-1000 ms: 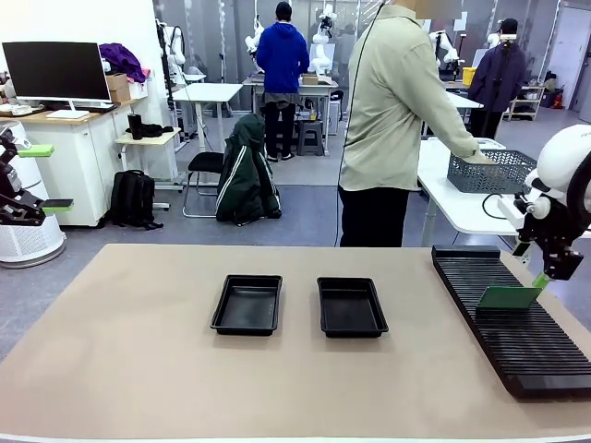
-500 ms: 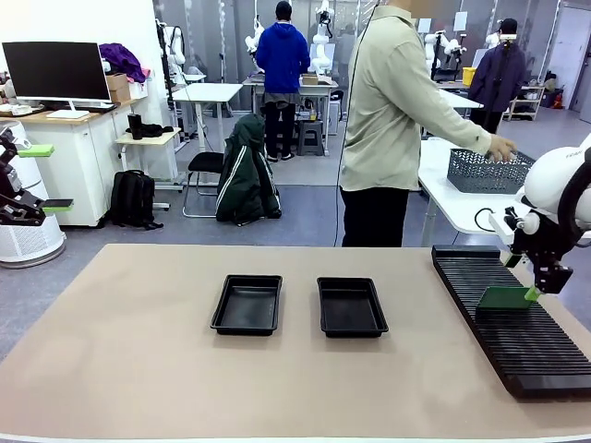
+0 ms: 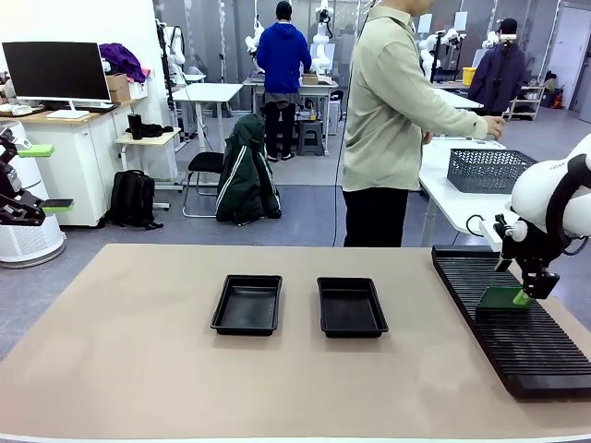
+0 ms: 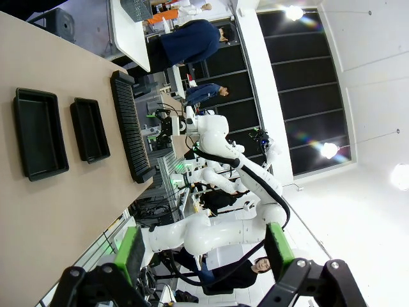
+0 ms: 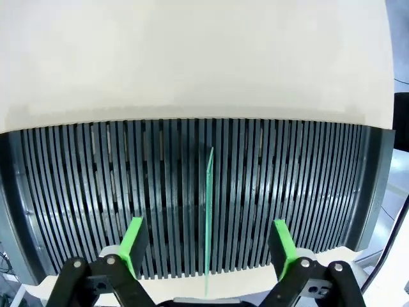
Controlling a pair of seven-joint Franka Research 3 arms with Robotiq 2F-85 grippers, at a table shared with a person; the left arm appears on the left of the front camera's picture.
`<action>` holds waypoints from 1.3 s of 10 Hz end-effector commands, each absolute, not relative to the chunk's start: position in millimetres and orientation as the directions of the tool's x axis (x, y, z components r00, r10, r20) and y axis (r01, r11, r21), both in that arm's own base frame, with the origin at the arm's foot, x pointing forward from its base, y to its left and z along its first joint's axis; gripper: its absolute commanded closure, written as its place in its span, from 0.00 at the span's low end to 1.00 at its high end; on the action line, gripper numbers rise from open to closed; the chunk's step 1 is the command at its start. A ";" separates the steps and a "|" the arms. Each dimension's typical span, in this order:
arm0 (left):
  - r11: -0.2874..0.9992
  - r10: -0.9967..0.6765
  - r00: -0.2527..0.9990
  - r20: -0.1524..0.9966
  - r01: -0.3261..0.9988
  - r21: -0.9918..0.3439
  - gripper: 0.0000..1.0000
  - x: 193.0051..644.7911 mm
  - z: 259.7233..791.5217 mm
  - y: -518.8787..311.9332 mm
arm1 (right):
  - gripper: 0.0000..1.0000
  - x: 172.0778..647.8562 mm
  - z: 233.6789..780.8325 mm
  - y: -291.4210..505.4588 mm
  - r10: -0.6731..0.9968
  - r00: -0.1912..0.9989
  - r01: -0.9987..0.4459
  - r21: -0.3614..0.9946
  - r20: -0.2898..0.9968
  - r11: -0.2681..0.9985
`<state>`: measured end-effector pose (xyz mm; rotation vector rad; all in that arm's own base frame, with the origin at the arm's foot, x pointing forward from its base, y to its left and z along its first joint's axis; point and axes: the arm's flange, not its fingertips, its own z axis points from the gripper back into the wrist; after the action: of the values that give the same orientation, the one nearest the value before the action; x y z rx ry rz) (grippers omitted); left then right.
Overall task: Inspect and transfer BCBs to ESD trays.
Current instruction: Pick up the Blank PCB from the PCB Rack and place it in the left ESD tray.
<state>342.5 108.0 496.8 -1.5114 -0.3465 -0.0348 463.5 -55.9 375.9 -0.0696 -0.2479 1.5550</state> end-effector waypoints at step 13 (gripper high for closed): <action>0.074 0.196 0.949 0.249 0.238 -0.968 0.00 341.9 497.7 108.4 | 0.00 468.8 365.9 -56.3 0.997 -0.001 -0.973 -0.229 0.075 0.016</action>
<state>342.5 108.0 496.8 -1.5114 -0.3465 -0.0348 464.8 -56.3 367.7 -0.0822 -0.2430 1.5479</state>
